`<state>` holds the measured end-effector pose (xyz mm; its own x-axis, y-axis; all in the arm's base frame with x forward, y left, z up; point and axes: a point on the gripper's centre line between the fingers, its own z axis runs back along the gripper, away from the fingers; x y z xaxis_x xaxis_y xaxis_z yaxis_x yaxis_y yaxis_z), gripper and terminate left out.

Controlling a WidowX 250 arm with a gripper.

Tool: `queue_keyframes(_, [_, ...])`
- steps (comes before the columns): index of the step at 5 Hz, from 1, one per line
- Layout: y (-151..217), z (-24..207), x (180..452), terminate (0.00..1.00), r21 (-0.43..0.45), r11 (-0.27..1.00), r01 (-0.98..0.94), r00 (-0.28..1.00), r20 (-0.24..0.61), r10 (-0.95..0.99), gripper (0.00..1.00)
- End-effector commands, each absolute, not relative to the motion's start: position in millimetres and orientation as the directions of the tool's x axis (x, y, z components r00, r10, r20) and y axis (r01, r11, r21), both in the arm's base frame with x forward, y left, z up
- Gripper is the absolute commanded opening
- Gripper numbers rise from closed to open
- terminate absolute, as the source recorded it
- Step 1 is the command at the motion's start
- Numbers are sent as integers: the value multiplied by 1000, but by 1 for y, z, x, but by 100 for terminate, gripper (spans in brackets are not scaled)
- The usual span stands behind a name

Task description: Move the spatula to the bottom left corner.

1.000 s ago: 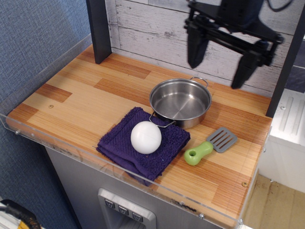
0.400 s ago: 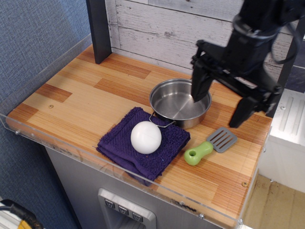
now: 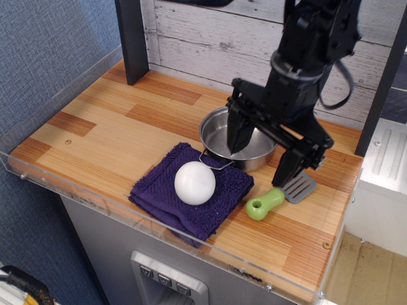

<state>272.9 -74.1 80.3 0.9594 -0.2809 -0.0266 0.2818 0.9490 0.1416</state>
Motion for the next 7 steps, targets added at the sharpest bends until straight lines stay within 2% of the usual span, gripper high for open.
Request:
queue_keyframes(1, [-82, 68, 281, 0, 148, 948, 282, 959, -24, -282, 100])
queue_keyframes(4, [-101, 29, 291, 0, 105, 948, 301, 953, -69, -295, 100])
queue_keyframes(6, [-103, 16, 295, 0, 84, 949, 305, 951, -85, -298, 100])
queue_keyframes(7, [-102, 16, 294, 0, 87, 953, 290, 956, -74, -284, 0])
